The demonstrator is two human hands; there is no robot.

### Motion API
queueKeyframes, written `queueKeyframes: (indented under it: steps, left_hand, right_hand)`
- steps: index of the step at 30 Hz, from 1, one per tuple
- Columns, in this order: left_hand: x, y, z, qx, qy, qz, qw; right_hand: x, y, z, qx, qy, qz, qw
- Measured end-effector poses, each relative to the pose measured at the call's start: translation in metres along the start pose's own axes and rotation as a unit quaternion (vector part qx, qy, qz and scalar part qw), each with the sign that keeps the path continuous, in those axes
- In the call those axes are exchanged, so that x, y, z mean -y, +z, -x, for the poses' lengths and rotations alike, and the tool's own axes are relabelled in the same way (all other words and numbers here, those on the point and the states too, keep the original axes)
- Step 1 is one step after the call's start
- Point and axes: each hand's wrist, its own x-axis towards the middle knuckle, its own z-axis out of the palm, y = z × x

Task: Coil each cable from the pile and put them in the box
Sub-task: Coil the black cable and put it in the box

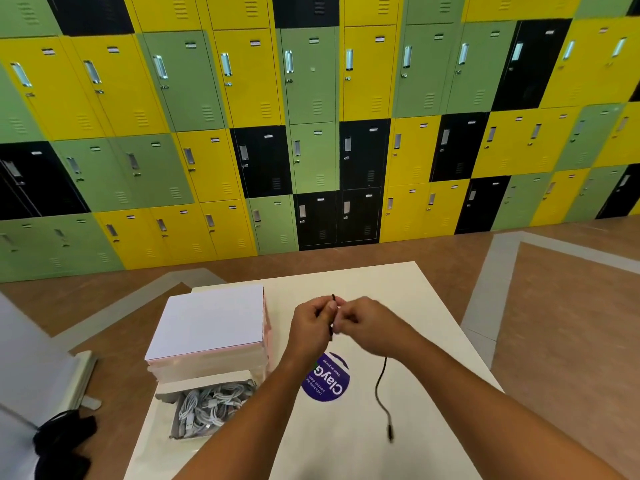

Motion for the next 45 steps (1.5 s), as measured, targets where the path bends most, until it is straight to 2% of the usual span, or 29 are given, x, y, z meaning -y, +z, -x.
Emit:
queueKeyframes:
  steps: [3,6,9,14,19,23,26,29,31,35,38,40,42,45]
  left_hand:
    - [0.005,-0.007,0.003,0.056,-0.033,-0.007,0.998]
    - [-0.002,-0.007,0.007,0.128,-0.089,0.069,0.985]
    - [-0.008,-0.009,0.007,0.159,-0.114,0.136,0.971]
    - [-0.006,-0.010,0.005,0.145,-0.125,0.154,0.969]
    - [-0.011,-0.004,0.005,0.114,-0.123,0.220,0.961]
    - [-0.016,-0.004,0.003,0.102,-0.115,0.280,0.948]
    - [-0.018,-0.003,0.001,0.073,-0.114,0.304,0.943]
    - [-0.016,0.001,-0.006,-0.001,-0.094,0.334,0.938]
    - [-0.014,0.002,-0.009,-0.047,-0.069,0.289,0.954]
    - [-0.006,-0.003,-0.005,-0.083,-0.017,0.089,0.992]
    - [0.007,-0.012,-0.003,-0.026,0.008,-0.037,0.999]
    - [0.011,-0.016,0.000,0.038,0.005,-0.074,0.997]
    - [0.011,-0.020,0.003,0.095,-0.021,-0.061,0.993]
    - [0.002,-0.019,0.004,0.149,-0.073,-0.017,0.986]
  right_hand:
    - [0.008,-0.016,-0.004,-0.035,-0.006,0.040,0.999]
    - [0.001,-0.026,-0.009,-0.088,-0.006,0.042,0.995]
    - [-0.007,-0.024,-0.010,-0.097,-0.009,-0.003,0.995]
    - [-0.012,-0.017,-0.009,-0.066,-0.006,-0.091,0.994]
    - [-0.018,-0.010,-0.006,-0.090,0.011,-0.173,0.981]
    - [-0.020,-0.003,-0.002,-0.062,0.053,-0.249,0.965]
    - [-0.024,0.005,0.002,-0.039,0.079,-0.257,0.962]
    - [-0.028,0.022,0.010,0.026,0.114,-0.212,0.970]
    - [-0.028,0.032,0.013,0.064,0.121,-0.179,0.974]
    - [-0.015,0.027,0.011,0.093,0.085,-0.087,0.988]
    - [-0.005,0.010,0.008,0.066,0.034,-0.013,0.997]
    - [0.000,-0.002,0.004,0.036,0.009,0.024,0.999]
    - [0.002,-0.012,0.001,0.014,0.002,0.066,0.998]
    - [-0.001,-0.021,-0.003,-0.044,0.002,0.067,0.997]
